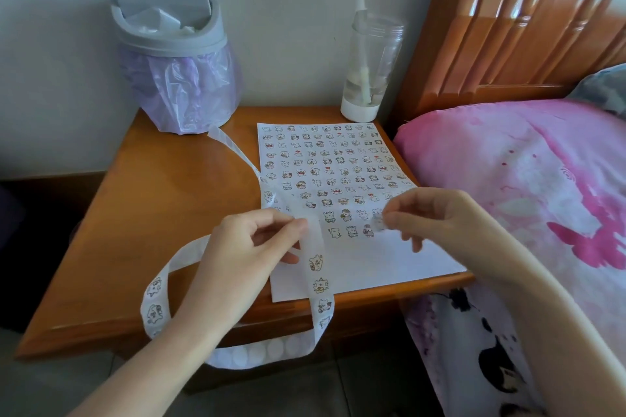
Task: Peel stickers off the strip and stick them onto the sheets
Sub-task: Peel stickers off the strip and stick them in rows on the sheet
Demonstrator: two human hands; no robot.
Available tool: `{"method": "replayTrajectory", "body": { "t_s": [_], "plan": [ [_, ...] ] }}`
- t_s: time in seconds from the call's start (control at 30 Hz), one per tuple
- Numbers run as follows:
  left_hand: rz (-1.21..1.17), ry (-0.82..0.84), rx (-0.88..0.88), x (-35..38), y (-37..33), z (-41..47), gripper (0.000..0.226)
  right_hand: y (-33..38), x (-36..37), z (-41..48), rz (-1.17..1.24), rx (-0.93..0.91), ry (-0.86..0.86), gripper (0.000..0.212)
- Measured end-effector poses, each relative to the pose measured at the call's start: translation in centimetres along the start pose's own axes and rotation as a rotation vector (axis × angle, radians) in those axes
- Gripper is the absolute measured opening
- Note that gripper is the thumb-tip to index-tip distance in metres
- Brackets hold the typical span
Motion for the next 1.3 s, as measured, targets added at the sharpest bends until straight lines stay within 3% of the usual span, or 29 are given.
{"method": "replayTrajectory", "body": {
  "t_s": [0.17,0.57,1.3],
  "plan": [
    [0.086,0.035,0.024,0.2,0.8,0.3,0.014,-2.3,-1.3,1.0,0.008,0.145,-0.029,0.006],
    [0.184,0.048,0.033,0.1,1.5,0.4,0.003,-3.2,-0.3,2.2,-0.035,0.127,-0.028,0.005],
    [0.191,0.063,0.024,0.1,1.5,0.5,0.005,-3.8,0.5,2.5,-0.087,0.123,-0.115,0.007]
  ]
}}
Point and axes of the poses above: each hand's wrist, its own z-axis towards the middle knuckle, its own x-axis out of the palm, y = z × x, the point moved 2 cm from there along z, towards the middle knuckle, and after that the axes turned 8 degrees about -z, right-handed, at the moved point
